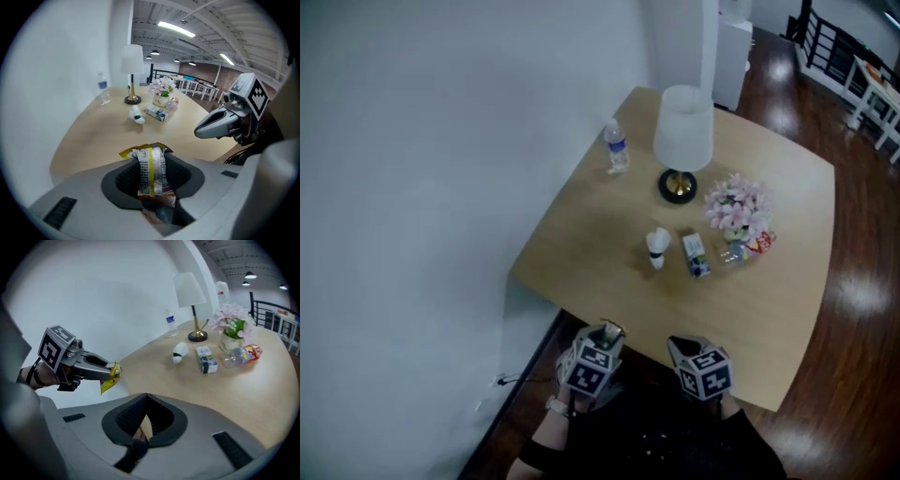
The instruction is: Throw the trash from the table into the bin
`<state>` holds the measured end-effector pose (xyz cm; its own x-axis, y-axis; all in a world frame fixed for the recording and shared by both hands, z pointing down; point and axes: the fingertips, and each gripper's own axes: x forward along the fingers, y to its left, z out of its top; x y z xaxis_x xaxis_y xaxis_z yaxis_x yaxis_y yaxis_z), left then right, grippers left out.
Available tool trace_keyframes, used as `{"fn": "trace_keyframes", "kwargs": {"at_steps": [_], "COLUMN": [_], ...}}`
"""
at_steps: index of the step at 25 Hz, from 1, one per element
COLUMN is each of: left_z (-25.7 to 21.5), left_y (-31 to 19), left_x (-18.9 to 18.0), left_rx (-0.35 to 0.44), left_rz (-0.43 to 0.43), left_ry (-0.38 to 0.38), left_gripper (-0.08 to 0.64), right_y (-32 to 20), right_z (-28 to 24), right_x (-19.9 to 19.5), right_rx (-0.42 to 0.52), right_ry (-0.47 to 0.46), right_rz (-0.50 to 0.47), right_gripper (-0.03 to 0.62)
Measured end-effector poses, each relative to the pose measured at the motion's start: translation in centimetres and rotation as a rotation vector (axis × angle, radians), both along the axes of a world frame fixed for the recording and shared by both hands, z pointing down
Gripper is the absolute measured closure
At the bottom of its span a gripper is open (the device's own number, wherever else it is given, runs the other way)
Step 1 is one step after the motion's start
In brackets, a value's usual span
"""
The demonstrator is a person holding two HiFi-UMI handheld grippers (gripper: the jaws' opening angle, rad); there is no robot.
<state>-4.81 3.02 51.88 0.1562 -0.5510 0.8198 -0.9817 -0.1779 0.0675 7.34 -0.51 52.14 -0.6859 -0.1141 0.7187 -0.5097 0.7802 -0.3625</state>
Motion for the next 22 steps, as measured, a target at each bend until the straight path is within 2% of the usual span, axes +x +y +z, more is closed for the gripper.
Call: {"fn": "trace_keyframes", "kwargs": {"at_steps": [7, 12, 18, 22], "left_z": [2.6, 4.8, 8.0, 13.8], "left_y": [7.8, 12.7, 16.4, 17.2], "left_x": [-7.5, -11.0, -13.9, -15.5], "left_rx": [-0.046, -0.064, -0.1, -0.121], "left_rz": [-0.224, -0.365, -0.476, -0.493], "left_ry": [0.016, 0.036, 0.069, 0.1], "left_gripper": [0.417, 0.417, 0.417, 0.417], "right_y": [4.7, 8.1, 11.8, 13.4], "right_z": [0.9, 1.8, 2.8, 4.8], "right_x": [-7.7, -13.1, -16.4, -17.9], "right_rx": [-0.016, -0.009, -0.03, -0.048], "right_ry": [0.027, 0.031, 0.067, 0.105], "right_rz": [-0.235, -0.389, -0.499, -0.522], "right_gripper": [0.586, 0.586, 0.586, 0.586]}}
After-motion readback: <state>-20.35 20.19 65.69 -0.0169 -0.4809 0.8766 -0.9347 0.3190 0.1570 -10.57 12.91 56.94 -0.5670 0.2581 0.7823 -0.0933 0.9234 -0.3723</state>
